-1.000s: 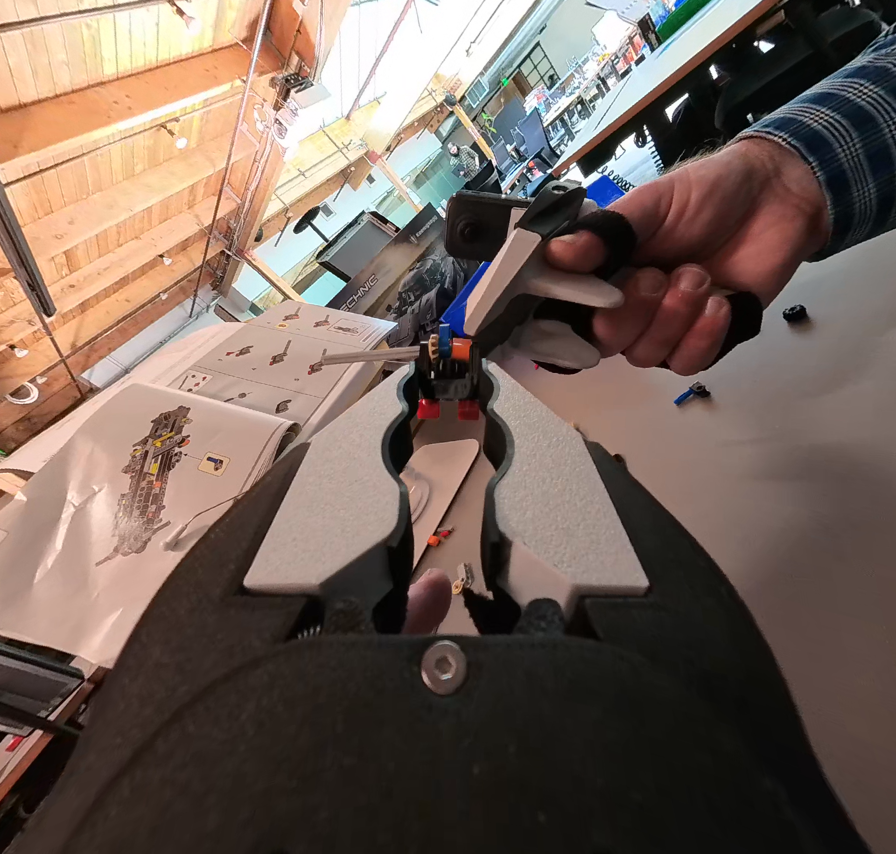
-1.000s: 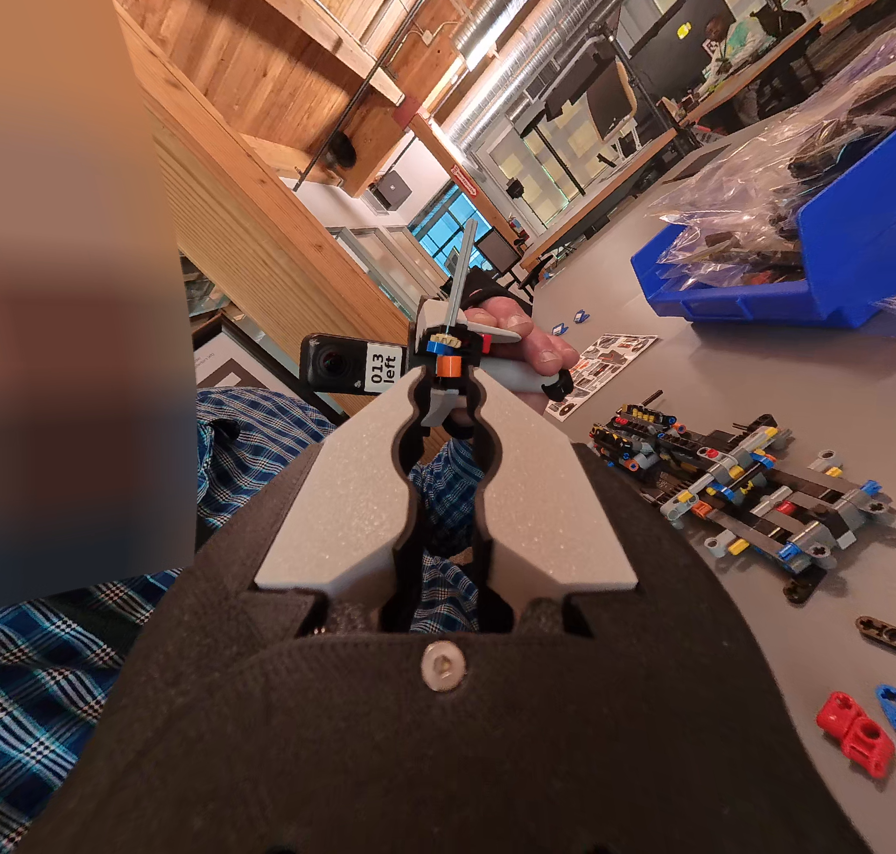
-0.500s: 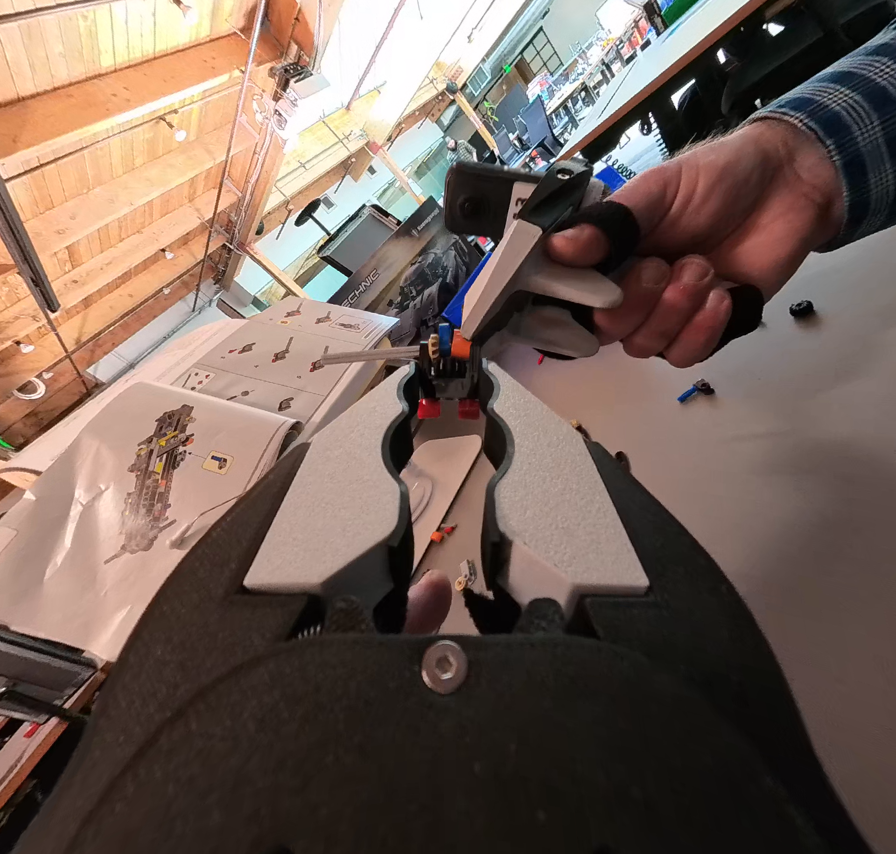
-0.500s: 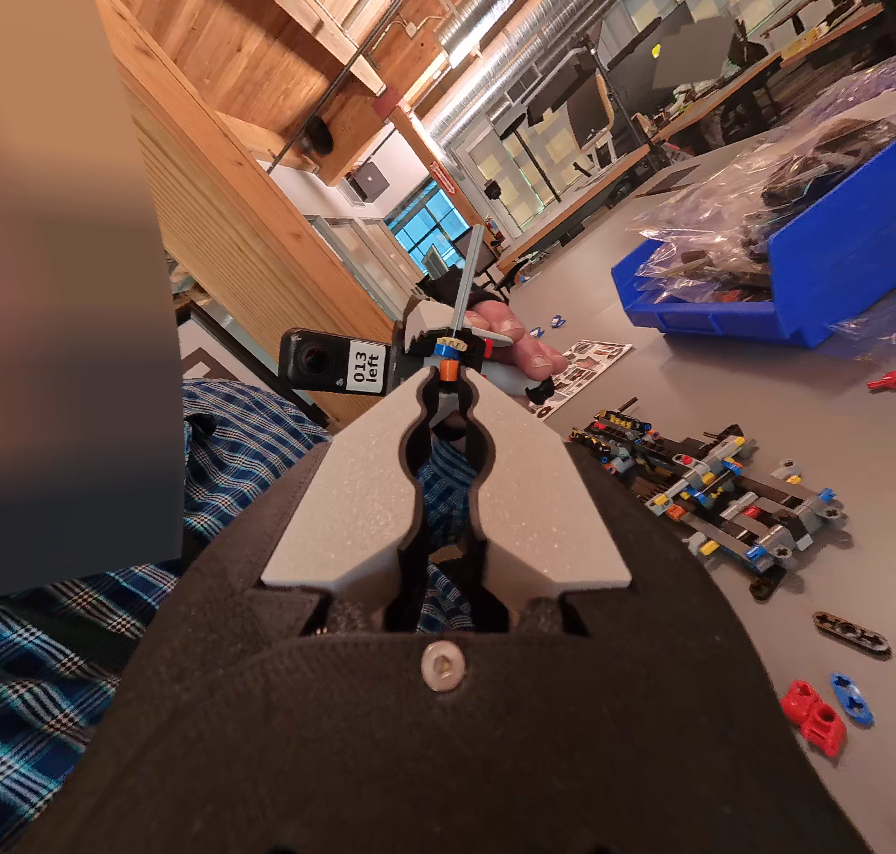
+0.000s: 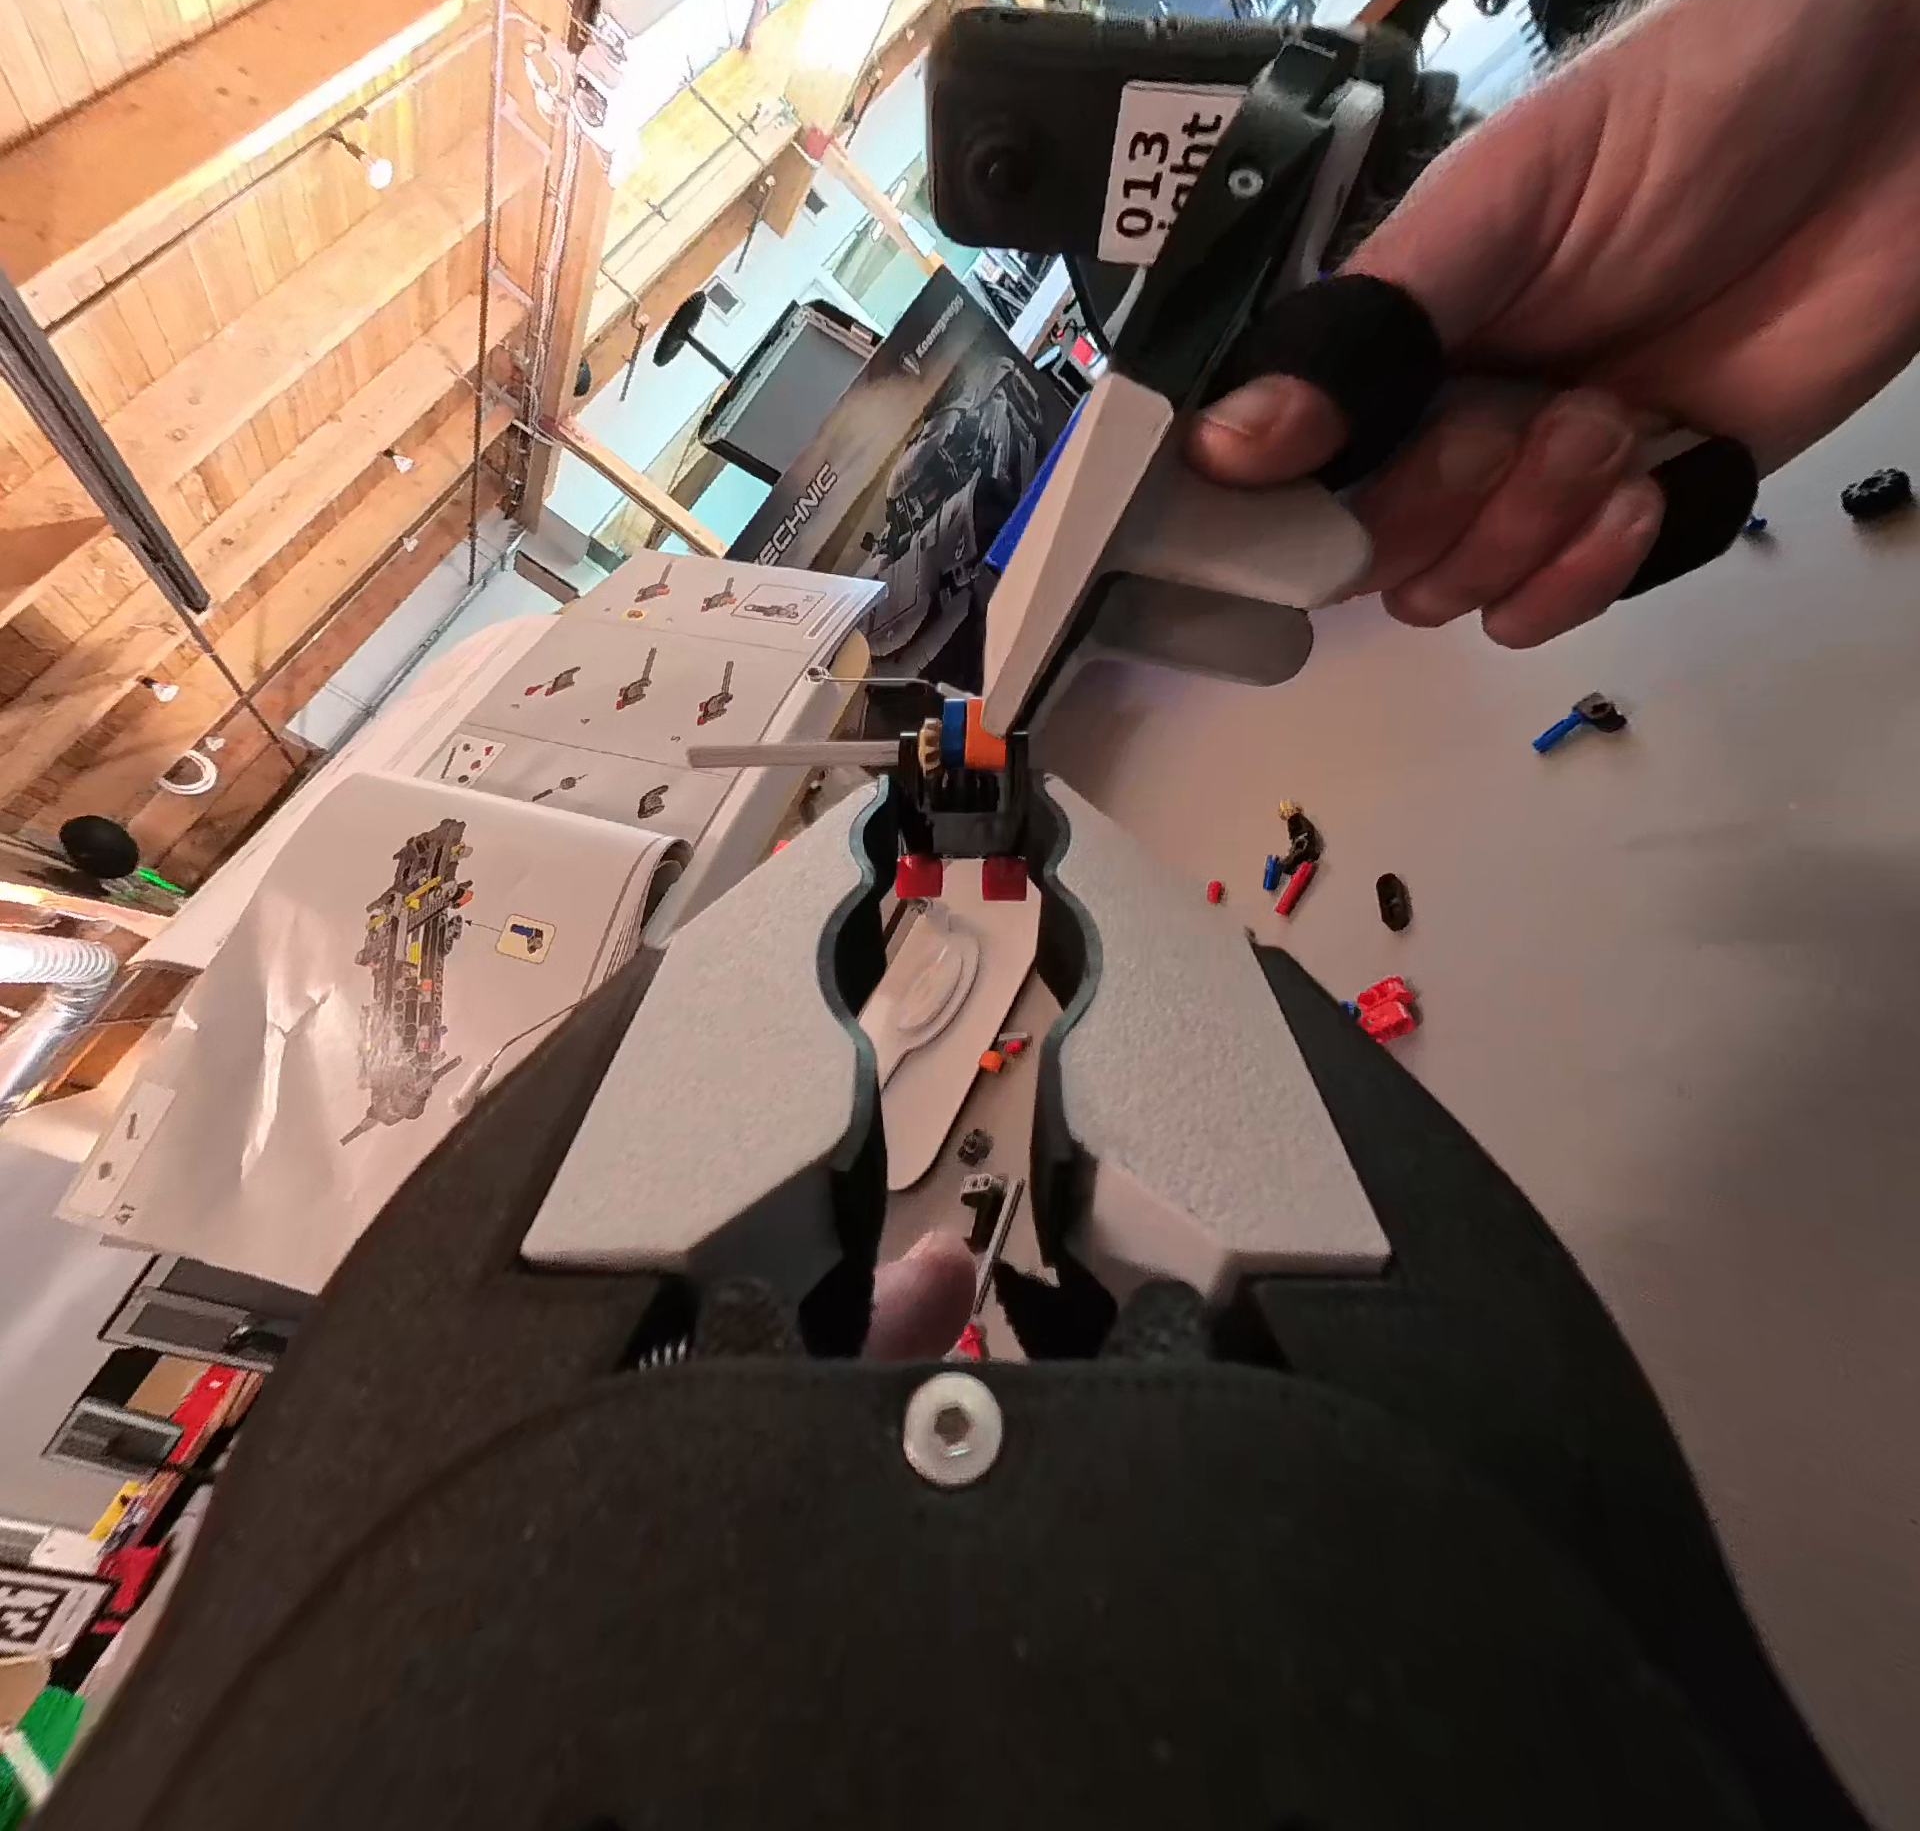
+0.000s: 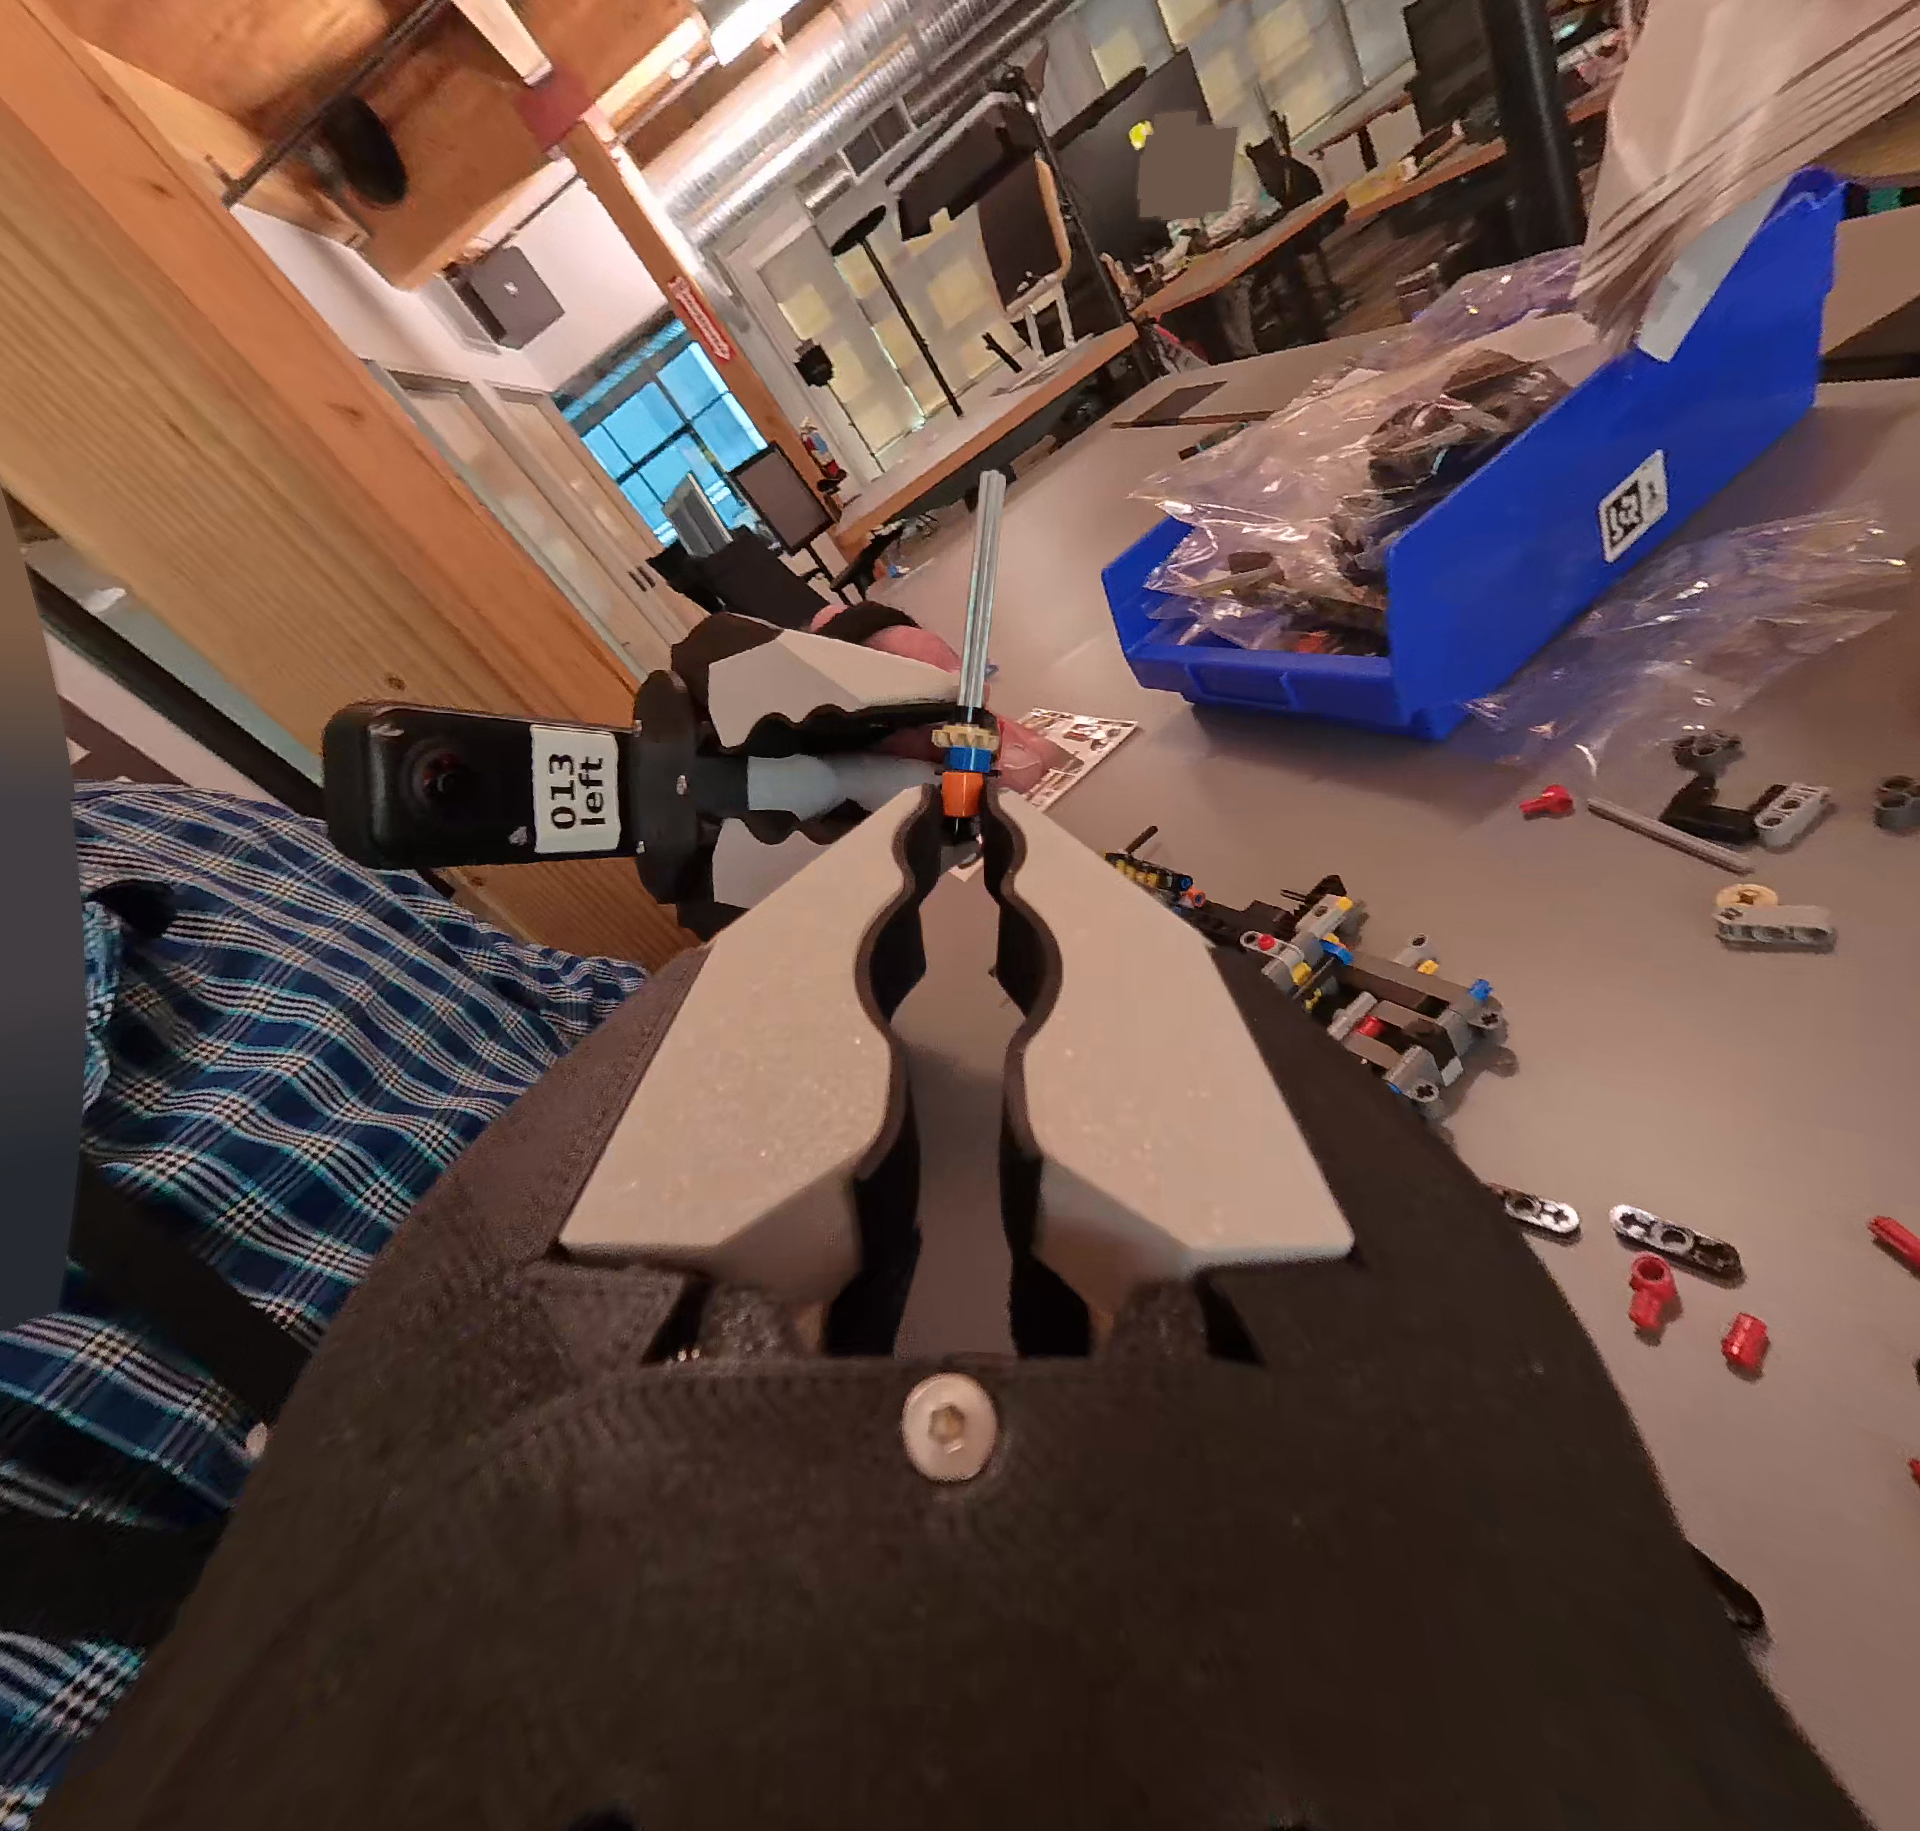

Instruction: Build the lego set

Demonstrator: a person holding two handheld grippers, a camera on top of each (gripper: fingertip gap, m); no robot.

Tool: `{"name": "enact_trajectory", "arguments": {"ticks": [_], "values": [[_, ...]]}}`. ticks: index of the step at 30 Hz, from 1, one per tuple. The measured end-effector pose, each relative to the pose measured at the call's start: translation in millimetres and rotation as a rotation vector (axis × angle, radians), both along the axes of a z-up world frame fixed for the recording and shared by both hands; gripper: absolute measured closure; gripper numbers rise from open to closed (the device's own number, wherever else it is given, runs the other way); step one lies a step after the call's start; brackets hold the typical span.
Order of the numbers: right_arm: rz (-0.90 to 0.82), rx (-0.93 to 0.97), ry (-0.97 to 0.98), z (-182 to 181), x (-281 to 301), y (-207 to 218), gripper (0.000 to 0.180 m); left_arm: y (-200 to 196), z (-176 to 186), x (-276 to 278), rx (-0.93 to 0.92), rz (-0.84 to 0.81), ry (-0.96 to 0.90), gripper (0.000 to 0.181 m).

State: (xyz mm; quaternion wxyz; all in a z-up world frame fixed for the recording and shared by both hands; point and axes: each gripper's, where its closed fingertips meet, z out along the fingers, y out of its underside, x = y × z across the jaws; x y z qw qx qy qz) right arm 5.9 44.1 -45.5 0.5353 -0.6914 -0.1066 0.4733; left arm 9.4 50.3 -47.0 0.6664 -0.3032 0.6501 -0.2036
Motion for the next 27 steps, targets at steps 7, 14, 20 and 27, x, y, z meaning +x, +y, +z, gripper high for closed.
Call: {"name": "enact_trajectory", "arguments": {"ticks": [7,14,20,27], "values": [[-0.032,-0.027,0.018,-5.3,3.0,-0.6,0.175,-0.1,-4.6,2.6,0.026,0.026,0.027,0.159],[-0.053,-0.055,0.012,-17.0,5.9,-3.1,0.175,-2.0,-16.2,5.1,0.004,0.045,0.077,0.159],[-0.059,-0.144,0.055,-44.9,6.3,-12.9,0.175,-12.2,-43.6,5.3,-0.086,0.043,0.138,0.159],[-0.094,-0.288,0.106,-88.1,7.7,-33.8,0.175,-33.3,-87.4,6.6,-0.226,0.029,0.251,0.158]]}}
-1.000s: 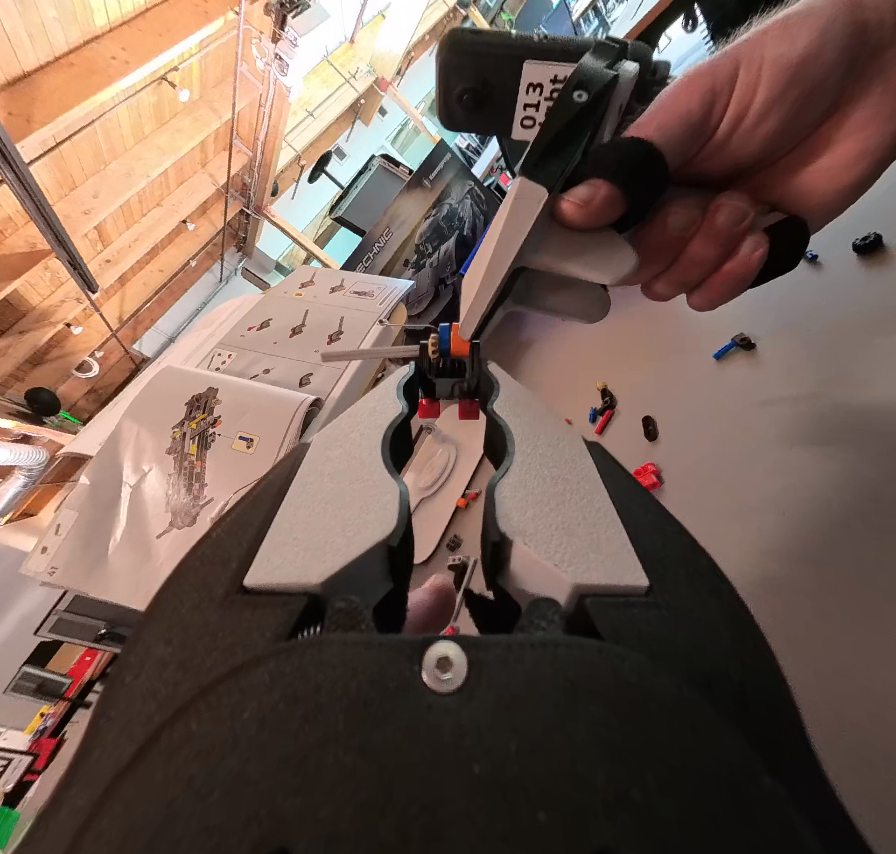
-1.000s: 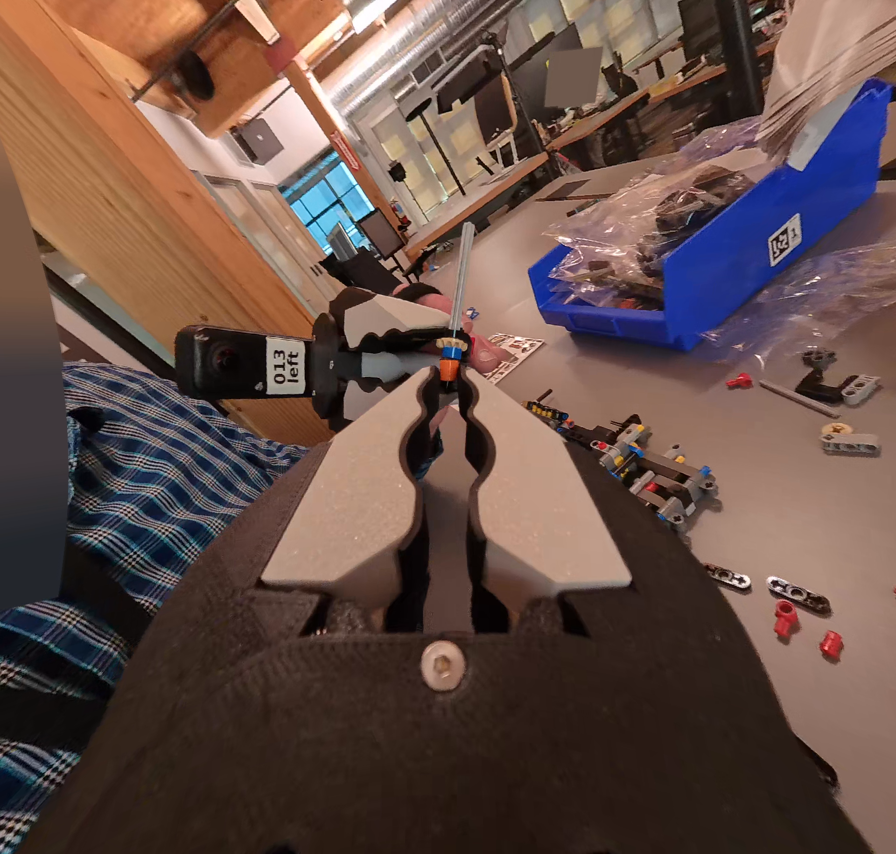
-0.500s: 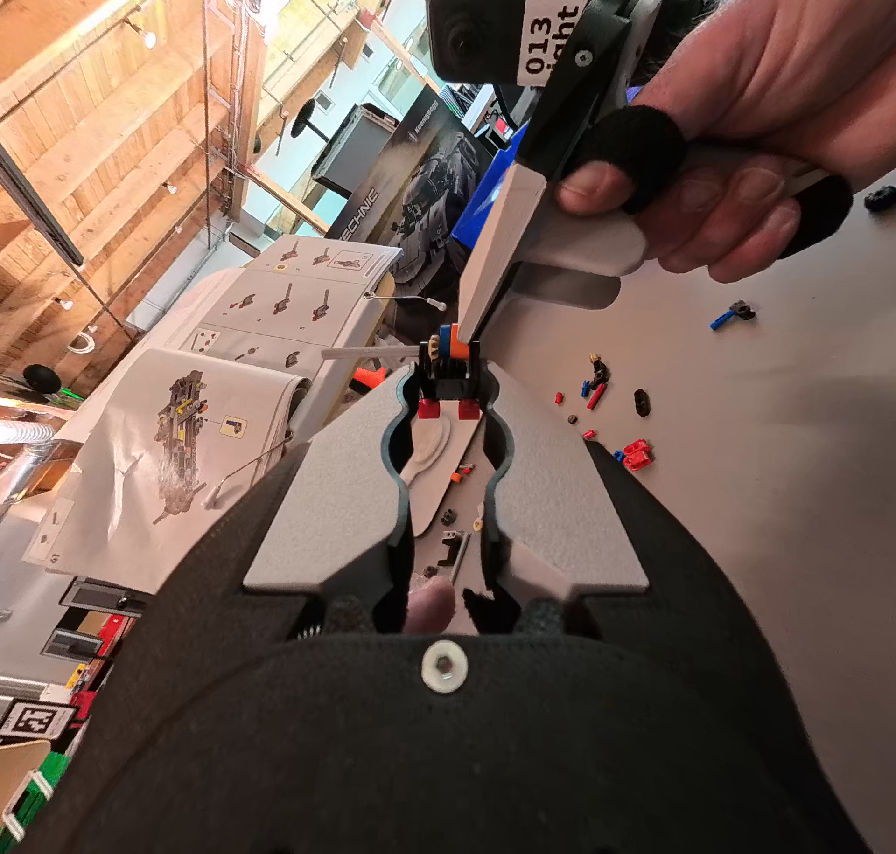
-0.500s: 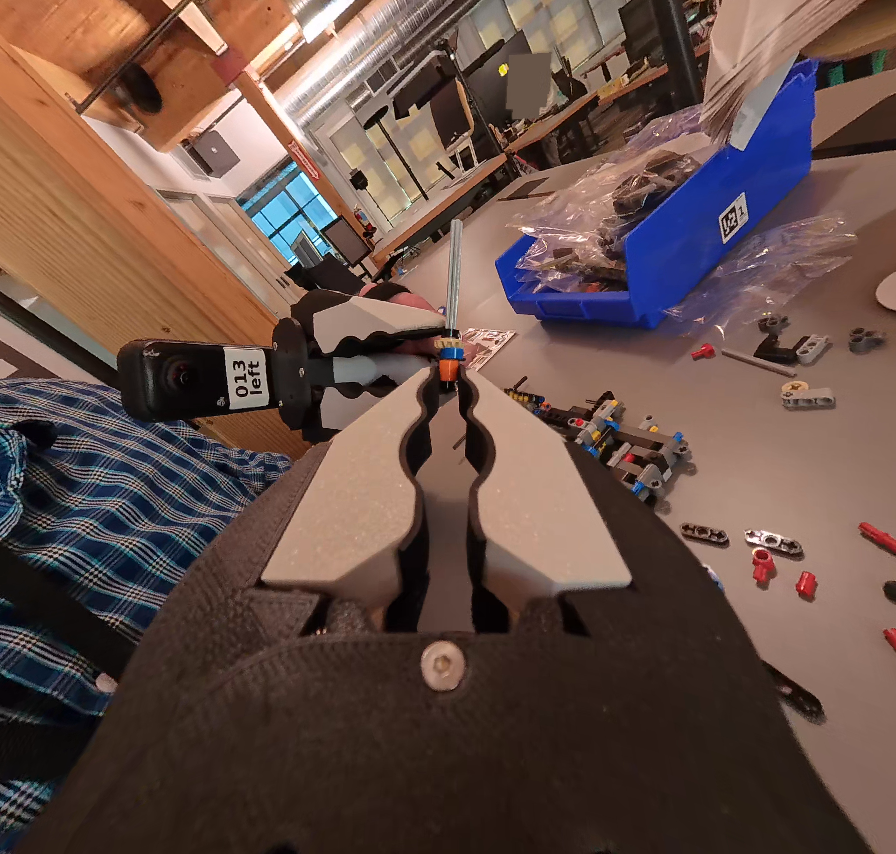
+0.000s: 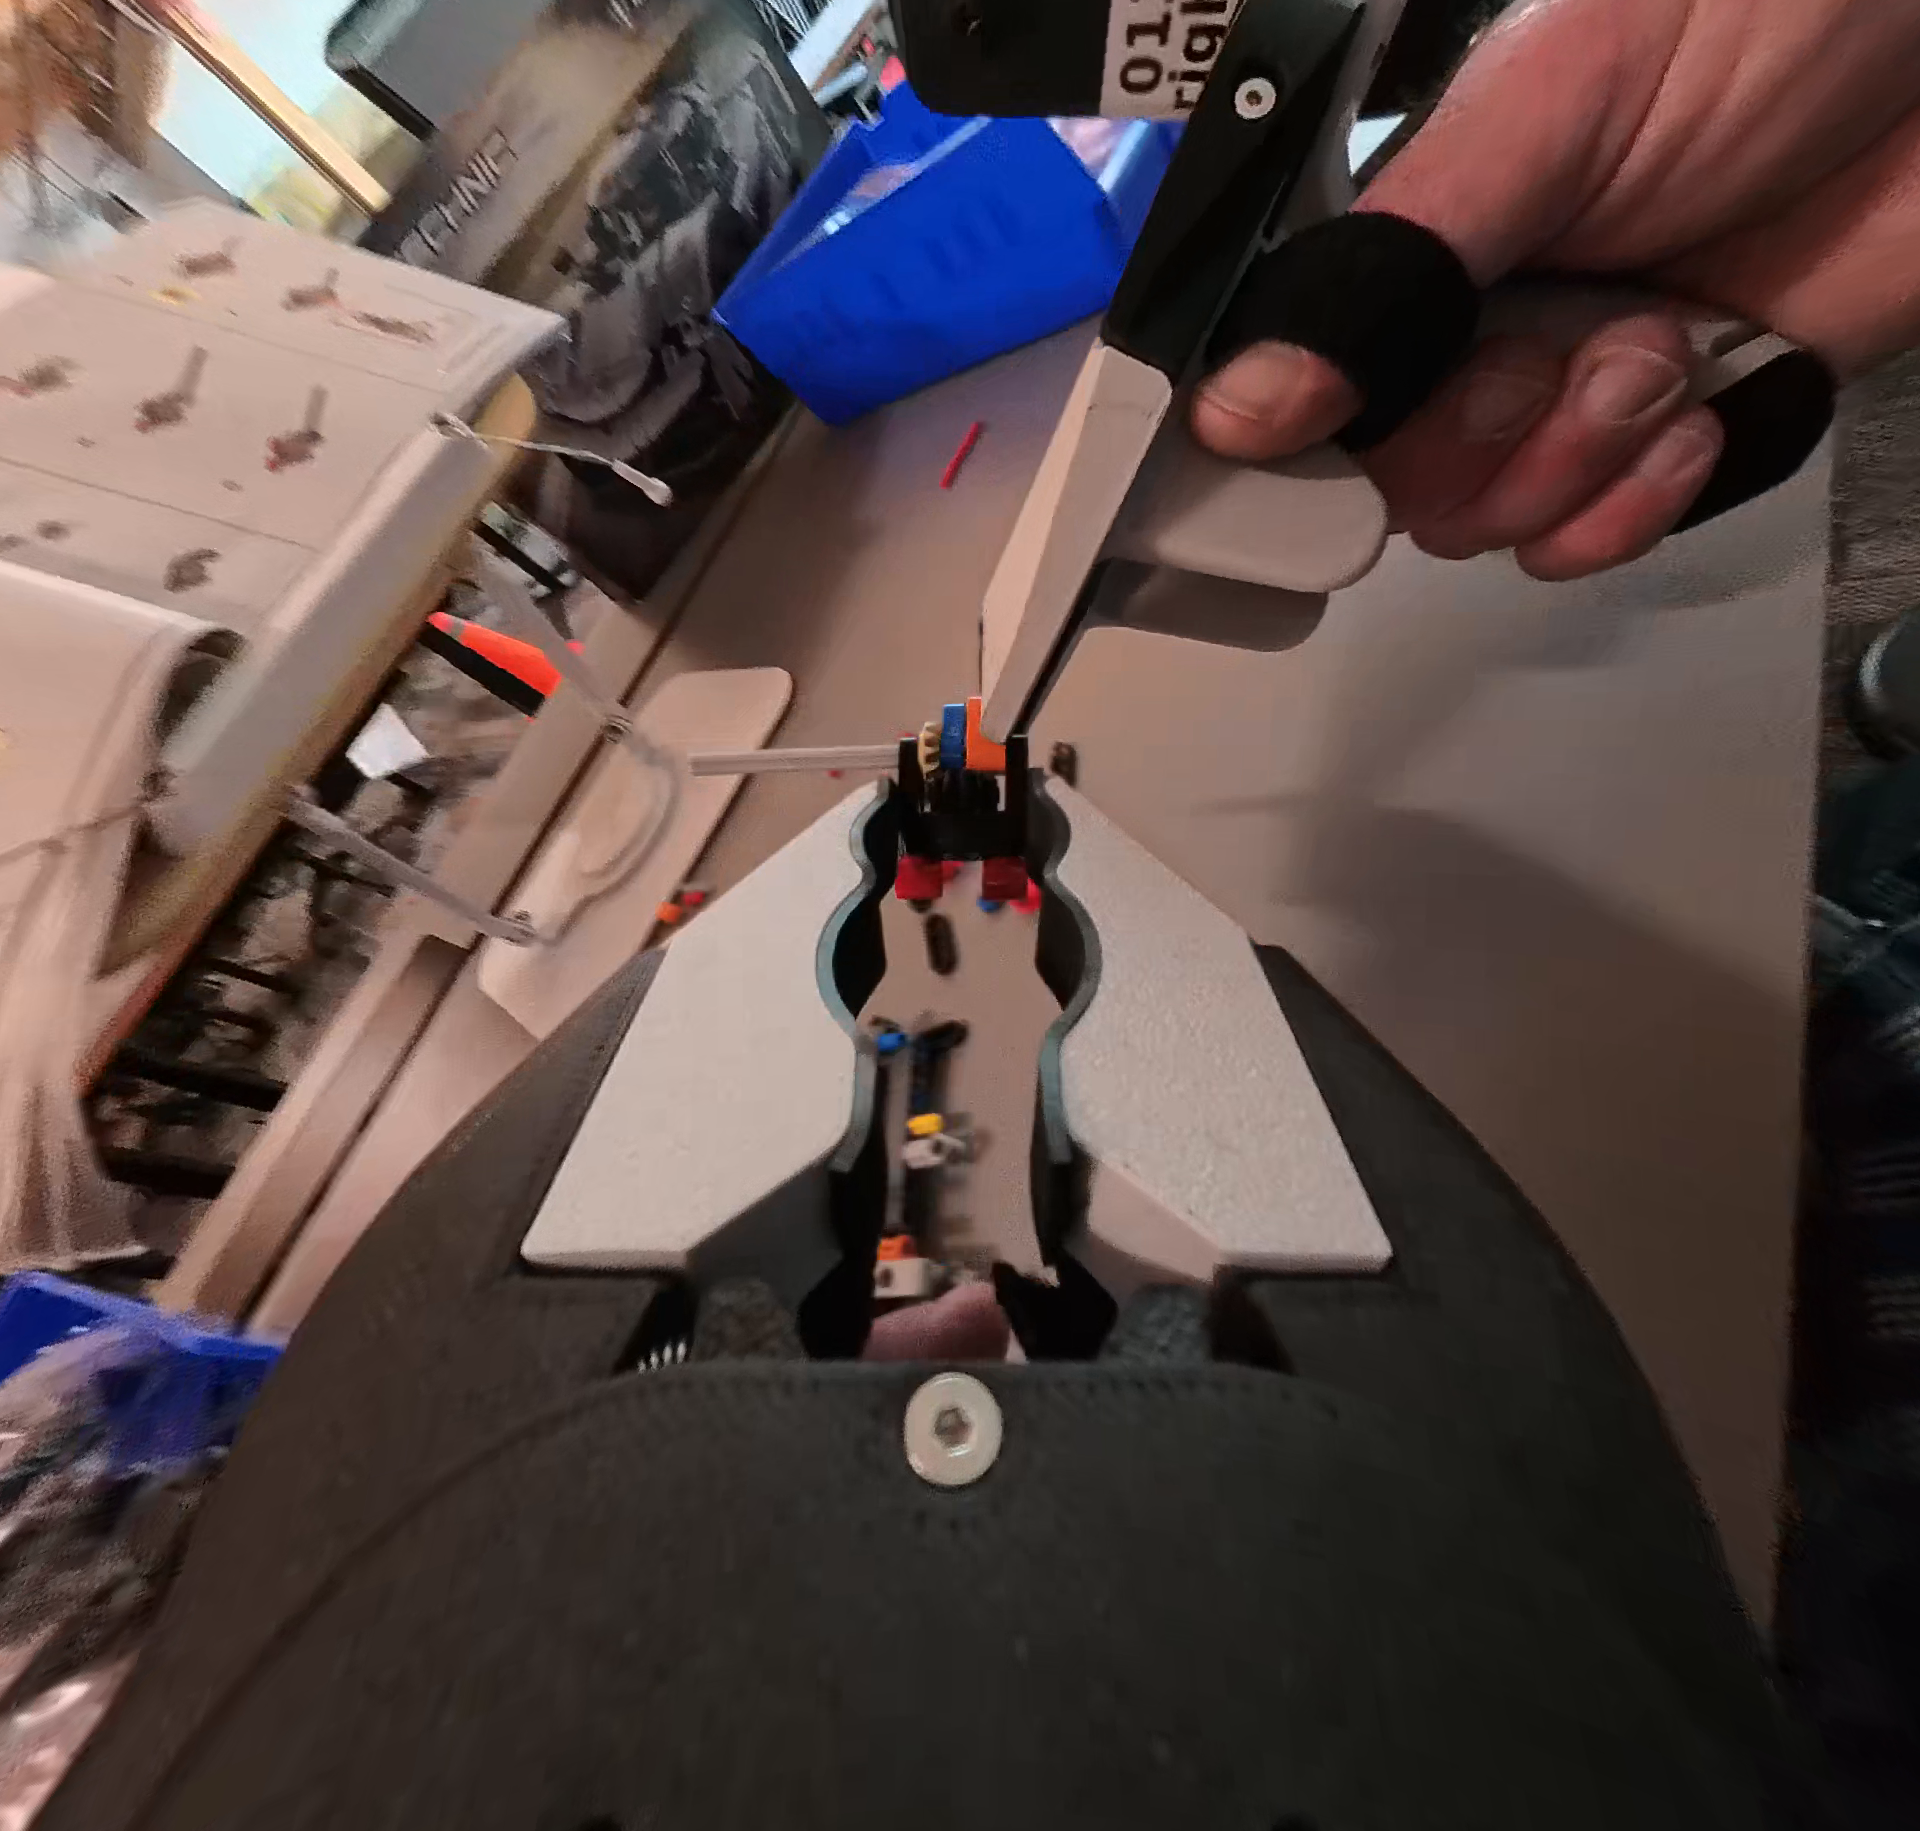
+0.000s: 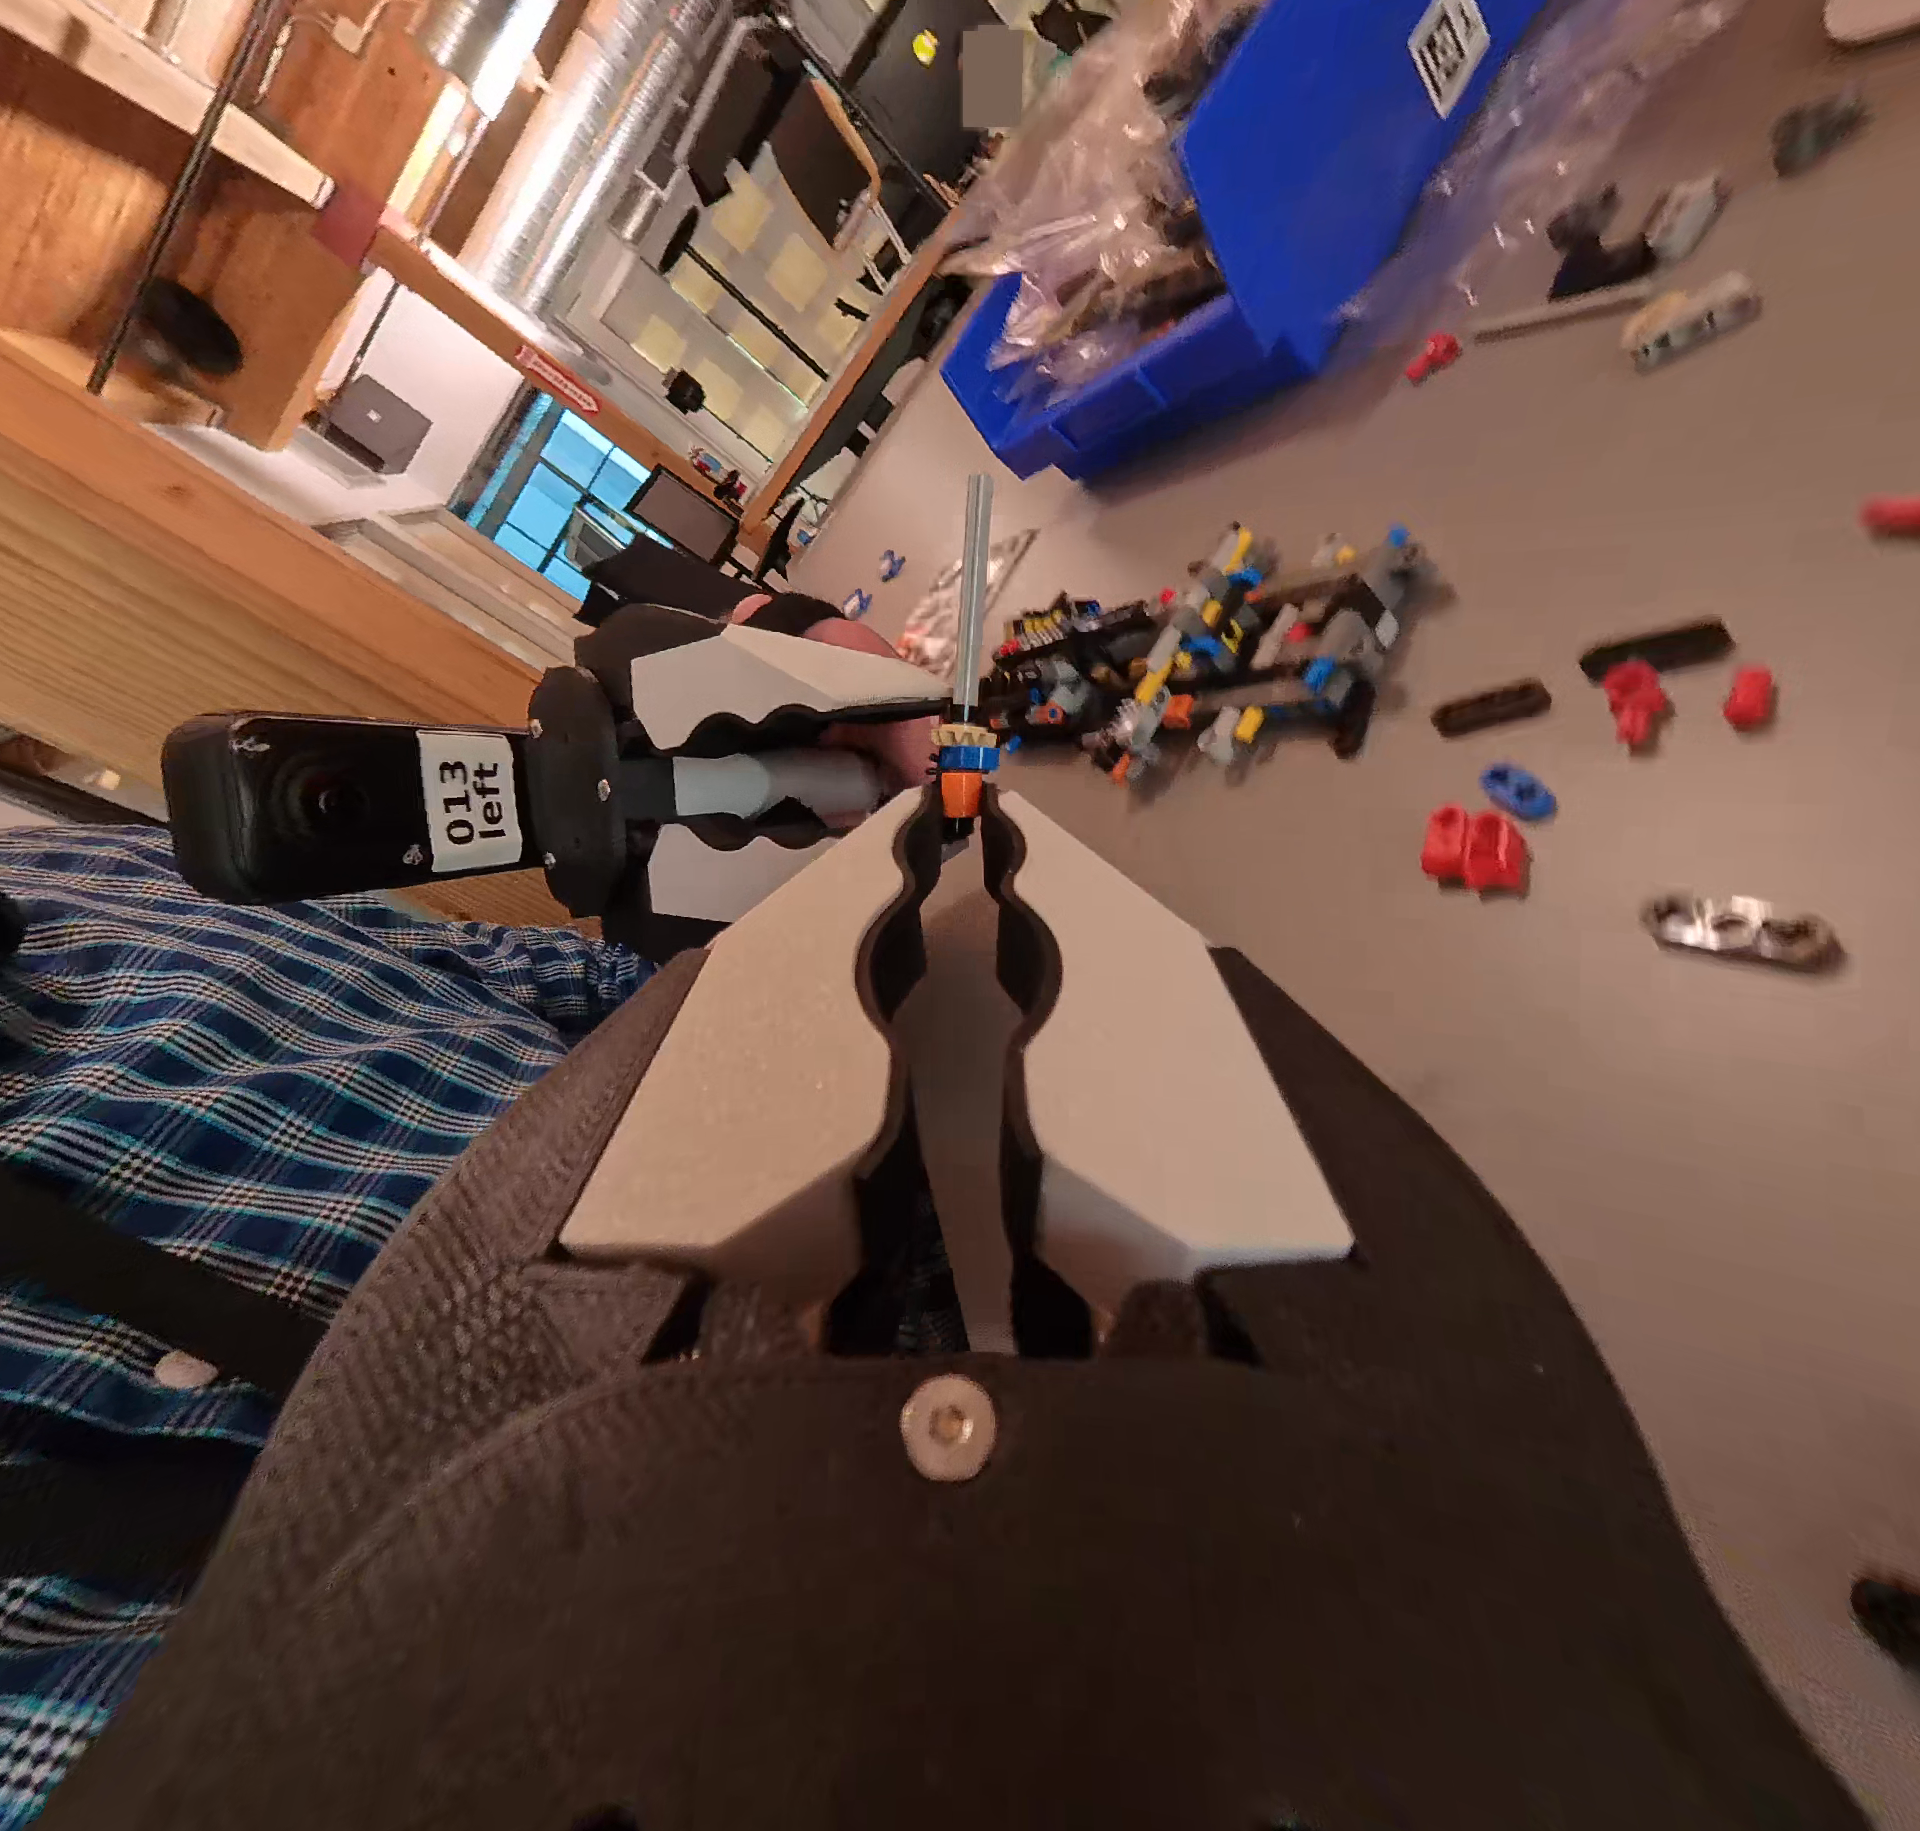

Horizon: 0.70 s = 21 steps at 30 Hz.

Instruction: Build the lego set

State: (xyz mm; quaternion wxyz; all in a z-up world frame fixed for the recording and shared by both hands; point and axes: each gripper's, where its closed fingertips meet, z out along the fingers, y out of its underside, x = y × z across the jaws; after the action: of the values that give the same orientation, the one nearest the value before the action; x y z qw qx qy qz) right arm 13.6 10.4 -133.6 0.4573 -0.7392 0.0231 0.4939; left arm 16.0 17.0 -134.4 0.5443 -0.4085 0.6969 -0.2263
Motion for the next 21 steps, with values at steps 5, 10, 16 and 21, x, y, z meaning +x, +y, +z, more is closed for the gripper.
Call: {"name": "enact_trajectory", "arguments": {"ticks": [5,10,16,21], "values": [[-0.021,-0.119,0.055,-32.3,-1.1,-12.2,0.175,-12.2,-32.6,-0.9,-0.078,-0.001,0.092,0.158],[-0.017,-0.217,0.003,-49.8,-2.2,-16.5,0.175,-16.9,-50.3,-2.2,-0.167,0.017,0.142,0.158],[-0.01,-0.313,-0.077,-68.3,-3.6,-17.6,0.175,-18.4,-68.2,-4.3,-0.222,0.054,0.212,0.158],[-0.026,-0.34,-0.188,-78.2,-0.2,-16.4,0.176,-17.5,-78.5,-1.9,-0.251,0.081,0.291,0.158]]}}
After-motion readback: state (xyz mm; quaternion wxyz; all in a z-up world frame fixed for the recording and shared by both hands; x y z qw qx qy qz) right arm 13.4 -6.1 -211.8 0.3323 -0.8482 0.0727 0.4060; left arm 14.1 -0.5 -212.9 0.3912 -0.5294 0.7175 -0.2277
